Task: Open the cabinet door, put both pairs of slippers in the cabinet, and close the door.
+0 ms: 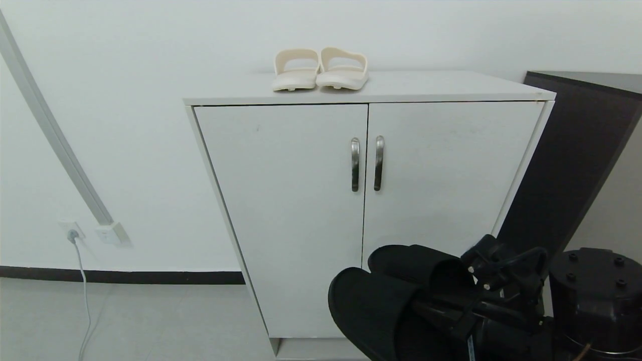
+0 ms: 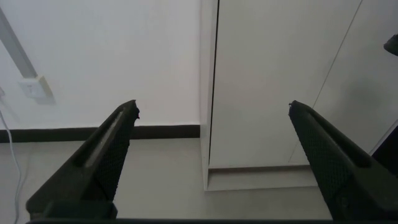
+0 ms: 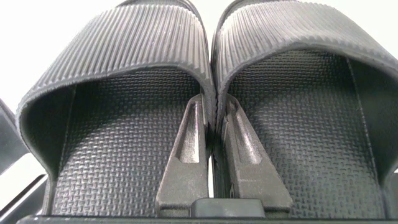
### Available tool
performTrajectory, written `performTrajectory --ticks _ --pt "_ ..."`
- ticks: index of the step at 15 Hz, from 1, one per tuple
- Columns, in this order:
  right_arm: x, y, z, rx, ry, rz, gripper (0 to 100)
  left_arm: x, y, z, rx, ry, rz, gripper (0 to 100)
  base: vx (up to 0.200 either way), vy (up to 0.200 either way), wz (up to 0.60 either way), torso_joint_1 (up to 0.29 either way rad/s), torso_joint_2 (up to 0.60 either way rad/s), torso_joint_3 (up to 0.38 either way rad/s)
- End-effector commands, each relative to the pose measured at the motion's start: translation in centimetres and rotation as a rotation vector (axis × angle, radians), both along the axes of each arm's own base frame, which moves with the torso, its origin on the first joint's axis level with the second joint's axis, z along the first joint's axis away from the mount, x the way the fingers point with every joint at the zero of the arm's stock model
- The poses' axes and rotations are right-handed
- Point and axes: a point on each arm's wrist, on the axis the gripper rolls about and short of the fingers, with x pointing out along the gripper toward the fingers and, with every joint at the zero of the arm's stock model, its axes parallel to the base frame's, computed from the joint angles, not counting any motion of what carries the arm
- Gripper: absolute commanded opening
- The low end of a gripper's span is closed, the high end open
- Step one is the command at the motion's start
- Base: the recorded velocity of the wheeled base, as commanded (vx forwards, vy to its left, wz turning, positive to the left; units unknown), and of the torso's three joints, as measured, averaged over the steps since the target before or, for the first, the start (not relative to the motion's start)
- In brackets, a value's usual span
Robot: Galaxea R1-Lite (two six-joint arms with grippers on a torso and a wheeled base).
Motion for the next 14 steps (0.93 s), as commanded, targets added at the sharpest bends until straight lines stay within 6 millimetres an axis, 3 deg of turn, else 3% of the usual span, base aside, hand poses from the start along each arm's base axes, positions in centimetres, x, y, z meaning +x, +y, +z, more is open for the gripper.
performTrajectory --ticks 1,7,8,9,11,14 --pt "0.0 0.0 0.0 -0.001 -0.001 0.000 0 0.0 0.0 0.0 -0.001 0.000 0.001 100 0.000 0.000 0.00 0.000 0.00 0.000" --pt "-0.1 -0.2 -0.3 -0.019 -0.009 0.005 0 0.0 0.0 0.0 -0.001 0.000 0.005 100 0.000 0.000 0.00 0.000 0.00 0.000" --pt "-0.2 -0.2 -0.2 -0.017 -0.009 0.008 0 0.0 0.0 0.8 -0.013 -0.007 0.007 100 0.000 0.000 0.00 -0.027 0.10 0.119" --pt "-0.2 -0.2 -0.3 -0.020 -0.007 0.008 0 -0.2 0.0 3.4 -0.080 -0.035 0.000 100 0.000 0.000 0.00 -0.022 0.18 0.134" --pt "-0.2 -0.2 -0.3 -0.020 -0.007 0.012 0 0.7 -0.1 6.8 -0.119 0.002 -0.042 100 0.000 0.000 0.00 0.005 0.08 0.058" --pt "-0.2 -0.2 -0.3 -0.023 -0.006 0.012 0 5.4 -0.6 10.1 -0.089 0.108 -0.279 100 0.000 0.000 0.00 0.000 0.00 0.000"
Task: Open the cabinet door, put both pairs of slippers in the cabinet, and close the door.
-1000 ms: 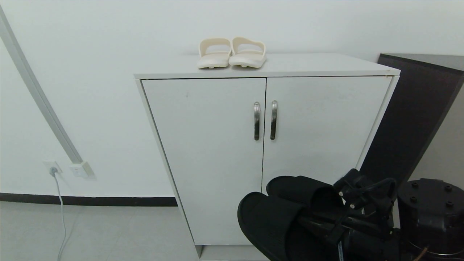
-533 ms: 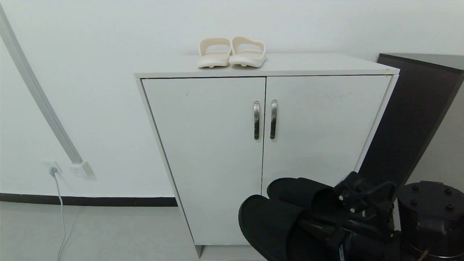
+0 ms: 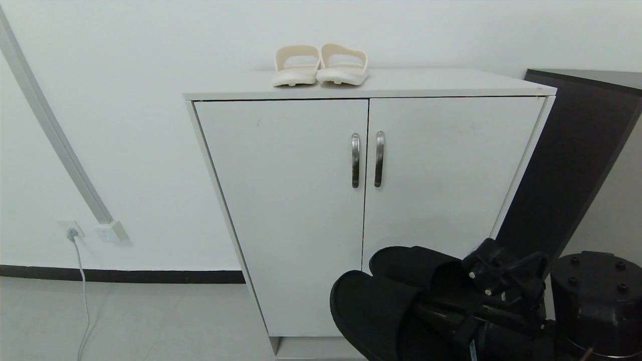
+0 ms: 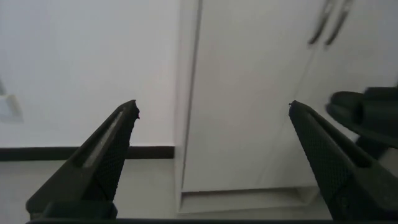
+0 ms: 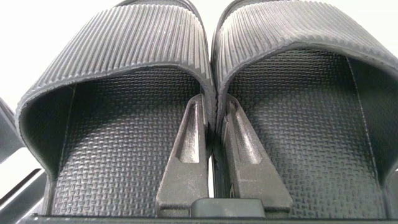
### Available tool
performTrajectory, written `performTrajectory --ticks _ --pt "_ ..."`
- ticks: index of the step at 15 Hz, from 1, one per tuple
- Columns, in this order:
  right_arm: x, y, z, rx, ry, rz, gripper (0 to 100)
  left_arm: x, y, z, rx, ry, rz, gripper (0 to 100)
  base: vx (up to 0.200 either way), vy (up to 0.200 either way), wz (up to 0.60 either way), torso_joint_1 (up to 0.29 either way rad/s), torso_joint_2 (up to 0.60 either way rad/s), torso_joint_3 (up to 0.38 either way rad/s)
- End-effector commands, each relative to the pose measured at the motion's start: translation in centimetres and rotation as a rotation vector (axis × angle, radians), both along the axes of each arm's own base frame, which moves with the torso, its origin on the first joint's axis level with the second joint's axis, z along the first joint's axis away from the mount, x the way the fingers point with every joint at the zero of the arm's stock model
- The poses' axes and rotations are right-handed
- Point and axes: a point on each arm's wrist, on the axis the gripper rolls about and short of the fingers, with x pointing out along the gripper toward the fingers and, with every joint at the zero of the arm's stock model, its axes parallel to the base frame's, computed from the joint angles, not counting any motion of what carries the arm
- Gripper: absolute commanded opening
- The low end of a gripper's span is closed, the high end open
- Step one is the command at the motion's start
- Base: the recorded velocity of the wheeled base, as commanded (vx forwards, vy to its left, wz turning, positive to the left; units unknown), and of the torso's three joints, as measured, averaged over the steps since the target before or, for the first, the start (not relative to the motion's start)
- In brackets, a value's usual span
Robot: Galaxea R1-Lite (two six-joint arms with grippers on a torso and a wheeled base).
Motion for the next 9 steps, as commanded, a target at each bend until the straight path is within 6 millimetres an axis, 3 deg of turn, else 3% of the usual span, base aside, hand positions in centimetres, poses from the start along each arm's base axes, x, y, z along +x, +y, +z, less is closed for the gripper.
performTrajectory --ticks 1,4,5,9 --pt "-0.1 0.0 -0.1 -0.002 0.003 0.003 0 5.6 -0.5 3.3 0.043 0.107 -0.221 100 0.000 0.000 0.00 0.000 0.00 0.000" --pt "-0.2 0.1 -0.2 -0.007 0.007 0.010 0 10.6 -1.3 4.4 0.107 0.105 -0.344 100 0.000 0.000 0.00 0.000 0.00 0.000" --pt "-0.2 0.1 -0.2 -0.007 0.007 0.012 0 11.0 -1.7 4.7 0.097 0.091 -0.367 100 0.000 0.000 0.00 0.000 0.00 0.000" --pt "-0.3 0.1 -0.1 0.004 -0.002 0.015 0 16.0 -7.3 7.8 0.026 0.039 -0.489 100 0.000 0.000 0.00 0.000 0.00 0.000"
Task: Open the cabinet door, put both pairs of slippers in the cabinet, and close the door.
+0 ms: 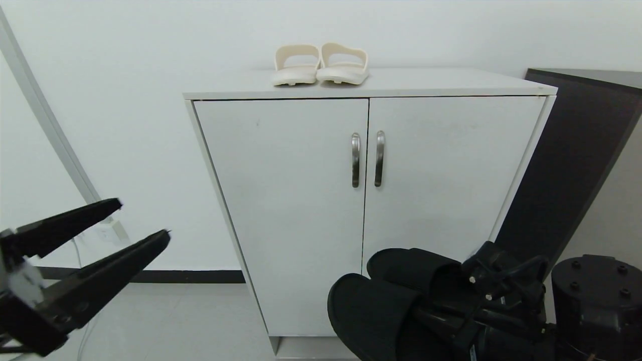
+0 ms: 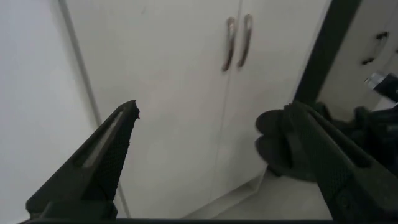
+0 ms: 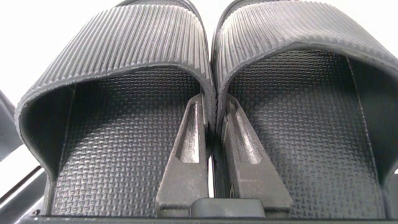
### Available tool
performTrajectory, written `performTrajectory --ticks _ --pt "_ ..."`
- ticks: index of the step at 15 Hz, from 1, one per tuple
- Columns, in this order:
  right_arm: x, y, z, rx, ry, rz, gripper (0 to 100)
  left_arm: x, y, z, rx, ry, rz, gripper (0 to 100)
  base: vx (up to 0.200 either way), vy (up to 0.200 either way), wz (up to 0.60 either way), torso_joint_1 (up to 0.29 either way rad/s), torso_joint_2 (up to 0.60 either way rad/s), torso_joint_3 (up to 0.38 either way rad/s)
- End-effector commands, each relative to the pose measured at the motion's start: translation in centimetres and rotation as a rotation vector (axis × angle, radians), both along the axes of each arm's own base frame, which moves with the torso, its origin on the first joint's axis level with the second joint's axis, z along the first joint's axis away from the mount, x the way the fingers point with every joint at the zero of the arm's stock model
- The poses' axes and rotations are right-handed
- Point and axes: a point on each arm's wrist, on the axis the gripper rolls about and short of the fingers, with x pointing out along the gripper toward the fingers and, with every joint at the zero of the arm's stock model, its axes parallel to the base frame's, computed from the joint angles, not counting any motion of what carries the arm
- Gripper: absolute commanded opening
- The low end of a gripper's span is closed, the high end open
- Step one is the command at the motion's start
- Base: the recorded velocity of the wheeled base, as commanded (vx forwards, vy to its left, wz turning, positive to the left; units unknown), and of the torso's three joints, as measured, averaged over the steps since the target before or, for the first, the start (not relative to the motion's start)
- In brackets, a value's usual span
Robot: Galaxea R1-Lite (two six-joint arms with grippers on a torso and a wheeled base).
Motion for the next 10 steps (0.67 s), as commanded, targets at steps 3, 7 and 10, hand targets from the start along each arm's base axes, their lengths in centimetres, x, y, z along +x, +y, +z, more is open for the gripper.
performTrajectory --ticks 3,7,10 --pt "0.0 0.1 -0.1 -0.001 0.002 0.004 0 6.8 -8.1 1.4 0.004 0.036 -0.174 100 0.000 0.000 0.00 0.000 0.00 0.000" --pt "0.0 0.1 0.0 0.001 0.001 0.002 0 9.7 -13.0 2.6 -0.008 0.023 -0.267 100 0.000 0.000 0.00 0.000 0.00 0.000" --pt "-0.1 0.0 -0.1 -0.001 0.004 0.004 0 11.3 -15.6 2.5 -0.005 0.028 -0.342 100 0.000 0.000 0.00 0.000 0.00 0.000"
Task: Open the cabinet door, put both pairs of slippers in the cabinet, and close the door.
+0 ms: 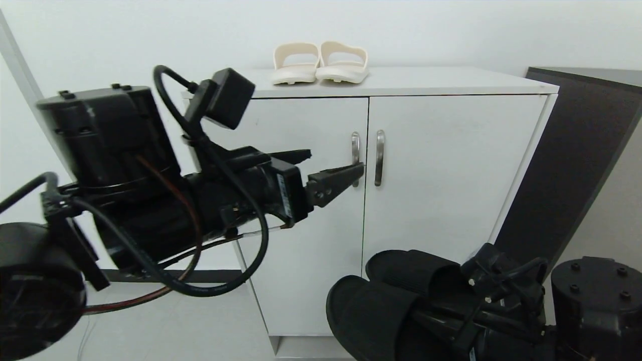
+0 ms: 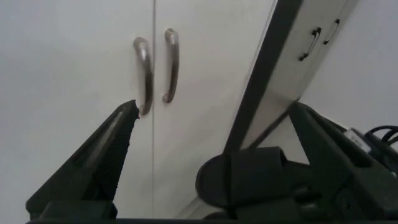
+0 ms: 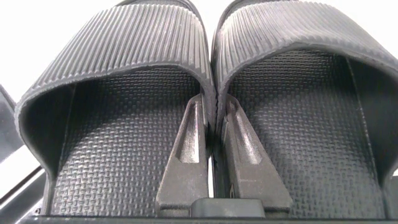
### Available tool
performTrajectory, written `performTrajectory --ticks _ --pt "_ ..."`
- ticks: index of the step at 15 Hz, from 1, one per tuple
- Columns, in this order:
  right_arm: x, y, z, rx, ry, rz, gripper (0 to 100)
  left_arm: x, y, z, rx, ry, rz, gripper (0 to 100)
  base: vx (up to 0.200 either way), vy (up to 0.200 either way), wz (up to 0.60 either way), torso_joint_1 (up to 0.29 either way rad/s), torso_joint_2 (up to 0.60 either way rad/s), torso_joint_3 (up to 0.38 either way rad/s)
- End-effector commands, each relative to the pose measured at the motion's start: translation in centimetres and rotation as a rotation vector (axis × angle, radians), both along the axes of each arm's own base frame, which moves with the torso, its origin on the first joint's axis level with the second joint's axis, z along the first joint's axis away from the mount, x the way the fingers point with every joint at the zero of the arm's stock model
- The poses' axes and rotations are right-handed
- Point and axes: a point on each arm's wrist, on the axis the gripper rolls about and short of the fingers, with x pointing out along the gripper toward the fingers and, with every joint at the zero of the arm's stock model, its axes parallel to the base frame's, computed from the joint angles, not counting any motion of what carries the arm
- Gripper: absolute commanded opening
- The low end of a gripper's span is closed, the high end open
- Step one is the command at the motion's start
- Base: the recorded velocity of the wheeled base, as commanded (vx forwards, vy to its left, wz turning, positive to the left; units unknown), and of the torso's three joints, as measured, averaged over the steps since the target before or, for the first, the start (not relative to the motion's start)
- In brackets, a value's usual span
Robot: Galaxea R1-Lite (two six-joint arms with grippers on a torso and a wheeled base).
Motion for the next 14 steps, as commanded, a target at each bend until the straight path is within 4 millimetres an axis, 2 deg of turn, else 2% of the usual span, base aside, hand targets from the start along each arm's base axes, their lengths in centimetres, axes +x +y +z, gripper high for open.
performTrajectory --ticks 1,5,8,11,14 --pt "0.0 0.0 0.0 -0.001 0.001 0.000 0 2.1 -3.0 -1.6 0.034 0.041 -0.064 100 0.000 0.000 0.00 0.000 0.00 0.000" --pt "0.0 0.0 -0.2 -0.006 0.005 0.000 0 3.4 -4.9 -1.5 0.023 0.081 -0.215 100 0.000 0.000 0.00 0.000 0.00 0.000" --pt "-0.1 0.0 -0.3 -0.009 0.008 0.002 0 5.2 -4.7 -1.6 -0.016 0.166 -0.327 100 0.000 0.000 0.00 0.000 0.00 0.000" --pt "-0.1 -0.1 -0.4 -0.010 0.011 0.001 0 7.0 -5.3 -1.4 -0.068 0.214 -0.336 100 0.000 0.000 0.00 0.000 0.00 0.000" --pt "-0.1 -0.1 -0.4 -0.014 0.012 0.002 0 7.3 -6.0 -1.2 -0.076 0.200 -0.266 100 0.000 0.000 0.00 0.000 0.00 0.000"
